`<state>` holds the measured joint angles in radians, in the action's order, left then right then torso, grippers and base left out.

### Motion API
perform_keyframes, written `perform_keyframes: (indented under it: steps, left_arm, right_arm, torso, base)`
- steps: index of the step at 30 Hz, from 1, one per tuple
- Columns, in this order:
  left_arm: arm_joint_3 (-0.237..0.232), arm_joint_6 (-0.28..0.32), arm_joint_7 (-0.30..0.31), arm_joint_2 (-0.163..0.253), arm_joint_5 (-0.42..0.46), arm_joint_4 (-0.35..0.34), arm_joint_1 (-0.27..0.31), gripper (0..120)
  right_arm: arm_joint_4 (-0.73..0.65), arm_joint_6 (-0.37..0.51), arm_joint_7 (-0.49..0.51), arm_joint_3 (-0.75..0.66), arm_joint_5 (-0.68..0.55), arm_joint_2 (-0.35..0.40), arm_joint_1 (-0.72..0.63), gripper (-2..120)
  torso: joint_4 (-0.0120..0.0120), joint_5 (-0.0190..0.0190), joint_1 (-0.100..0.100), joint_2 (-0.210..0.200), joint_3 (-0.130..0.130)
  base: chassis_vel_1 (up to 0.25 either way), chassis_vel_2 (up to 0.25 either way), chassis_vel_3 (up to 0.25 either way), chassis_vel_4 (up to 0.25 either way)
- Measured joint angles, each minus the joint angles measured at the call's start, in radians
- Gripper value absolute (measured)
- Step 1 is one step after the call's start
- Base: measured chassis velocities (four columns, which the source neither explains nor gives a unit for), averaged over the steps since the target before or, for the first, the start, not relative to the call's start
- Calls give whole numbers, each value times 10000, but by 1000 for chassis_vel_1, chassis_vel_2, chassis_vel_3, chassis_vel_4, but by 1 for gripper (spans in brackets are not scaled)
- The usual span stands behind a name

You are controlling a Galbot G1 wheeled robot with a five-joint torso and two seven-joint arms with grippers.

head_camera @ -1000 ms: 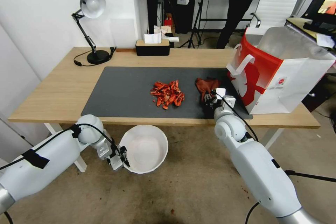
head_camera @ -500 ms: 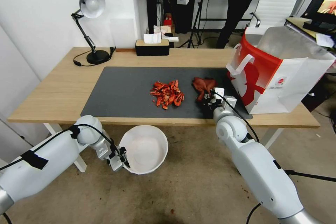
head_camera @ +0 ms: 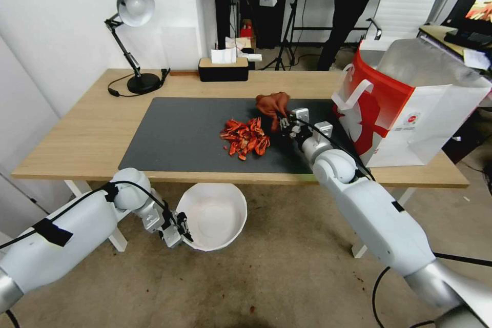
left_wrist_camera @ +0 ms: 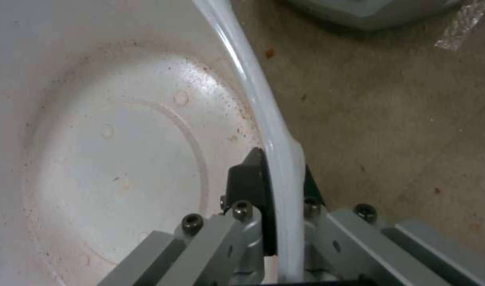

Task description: Sweep shrimp from table into container with towel, then put container into takeout bag.

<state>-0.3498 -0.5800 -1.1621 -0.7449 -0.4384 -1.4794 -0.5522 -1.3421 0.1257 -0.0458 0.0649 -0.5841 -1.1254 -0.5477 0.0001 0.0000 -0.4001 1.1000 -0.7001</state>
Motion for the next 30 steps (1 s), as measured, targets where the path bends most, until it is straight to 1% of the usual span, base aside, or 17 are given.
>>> perform_keyframes:
  steps: [2, 3, 7, 9, 15, 24, 30]
  left_arm:
    - [-207, -30, 7, -168, -84, 129, 243, 0]
    - [-207, -30, 7, -168, -84, 129, 243, 0]
    - [-485, -65, 12, -425, -133, 283, 586, 0]
    - [-650, -93, 14, -545, -135, 370, 781, 0]
    - [-867, -111, 22, -720, -128, 477, 1078, 0]
    - [-933, -146, 51, -737, -93, 530, 1175, 0]
    - [-924, -138, 50, -867, -87, 591, 1236, 0]
  right_arm:
    - [208, -5, -293, 23, 176, 8, 96, 7]
    - [208, -5, -293, 23, 176, 8, 96, 7]
    - [235, 8, -715, 84, 240, 198, 26, 7]
    - [118, 30, -953, 115, 260, 329, -152, 7]
    - [-335, 58, -1130, -32, 298, 560, -728, 7]
    - [-959, 30, -1201, -271, 311, 853, -1472, 7]
    - [-1458, 72, -1166, -371, 232, 1016, -1976, 7]
  torso:
    - [0, 1, 0, 0, 0]
    - [0, 1, 0, 0, 0]
    - [-2, -1, 0, 0, 1]
    - [-4, 2, 0, 0, 0]
    - [-1, -1, 0, 0, 2]
    - [0, -1, 2, 0, 4]
    - [-2, -2, 3, 1, 5]
  base:
    - [0, 0, 0, 0]
    - [0, 0, 0, 0]
    - [0, 0, 0, 0]
    - [0, 0, 0, 0]
    - [0, 0, 0, 0]
    - [0, 0, 0, 0]
    - [0, 0, 0, 0]
